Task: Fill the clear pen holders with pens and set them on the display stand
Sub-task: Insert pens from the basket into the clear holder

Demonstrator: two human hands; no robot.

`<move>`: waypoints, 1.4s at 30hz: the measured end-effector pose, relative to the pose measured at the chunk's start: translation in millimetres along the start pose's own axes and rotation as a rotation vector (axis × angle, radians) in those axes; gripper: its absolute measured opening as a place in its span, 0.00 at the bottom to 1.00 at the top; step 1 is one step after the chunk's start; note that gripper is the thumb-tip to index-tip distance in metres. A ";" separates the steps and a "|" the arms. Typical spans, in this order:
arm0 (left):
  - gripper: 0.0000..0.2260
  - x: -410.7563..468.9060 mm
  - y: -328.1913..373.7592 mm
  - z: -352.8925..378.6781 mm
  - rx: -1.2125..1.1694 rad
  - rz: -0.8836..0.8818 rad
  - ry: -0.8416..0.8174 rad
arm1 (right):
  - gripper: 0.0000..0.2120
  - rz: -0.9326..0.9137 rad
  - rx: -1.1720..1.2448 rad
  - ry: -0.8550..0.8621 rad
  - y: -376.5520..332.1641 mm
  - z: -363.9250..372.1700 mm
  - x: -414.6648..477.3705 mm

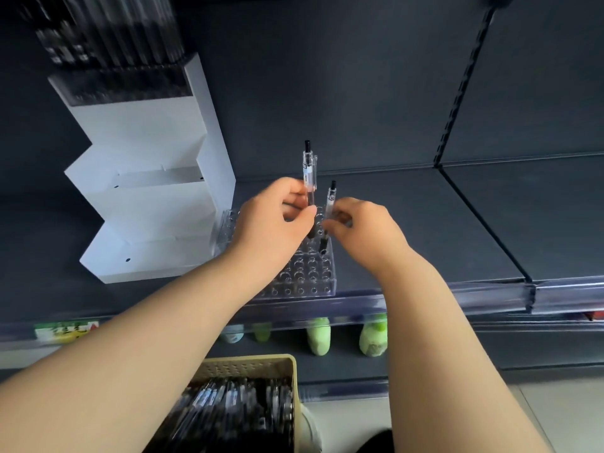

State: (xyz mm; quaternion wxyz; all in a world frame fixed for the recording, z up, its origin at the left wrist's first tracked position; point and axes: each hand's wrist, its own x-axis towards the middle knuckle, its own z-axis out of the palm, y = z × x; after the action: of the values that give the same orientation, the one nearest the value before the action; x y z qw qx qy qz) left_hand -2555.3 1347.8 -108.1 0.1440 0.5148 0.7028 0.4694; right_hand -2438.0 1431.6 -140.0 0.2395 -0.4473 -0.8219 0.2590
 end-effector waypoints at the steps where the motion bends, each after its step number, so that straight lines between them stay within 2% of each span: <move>1: 0.08 -0.7 0.4 0.1 -0.008 -0.004 0.001 | 0.08 -0.010 0.001 -0.003 -0.9 0.5 -0.2; 7: 0.09 -3.5 -0.9 5.6 -0.003 -0.002 -0.006 | 0.09 0.002 -0.046 -0.035 -0.9 1.8 -0.8; 16: 0.10 -2.8 -4.2 9.3 -0.126 -0.002 0.019 | 0.07 0.025 -0.024 -0.030 -1.8 2.6 -3.5; 29: 0.13 -4.5 -12.8 9.1 -0.137 0.019 0.025 | 0.11 0.041 -0.102 -0.100 0.6 4.2 -2.8; 35: 0.13 -5.9 -13.5 11.7 -0.165 0.031 0.011 | 0.08 0.030 -0.080 -0.087 2.7 2.6 -0.9; 42: 0.16 -4.3 -16.2 9.9 -0.177 0.032 0.022 | 0.09 0.033 -0.128 -0.106 -0.3 4.0 1.0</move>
State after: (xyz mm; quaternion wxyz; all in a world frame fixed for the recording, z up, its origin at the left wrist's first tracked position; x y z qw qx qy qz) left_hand -2556.2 1348.6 -127.5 0.1735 0.5062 0.6518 0.5375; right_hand -2441.1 1431.5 -142.6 0.1621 -0.4609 -0.8408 0.2331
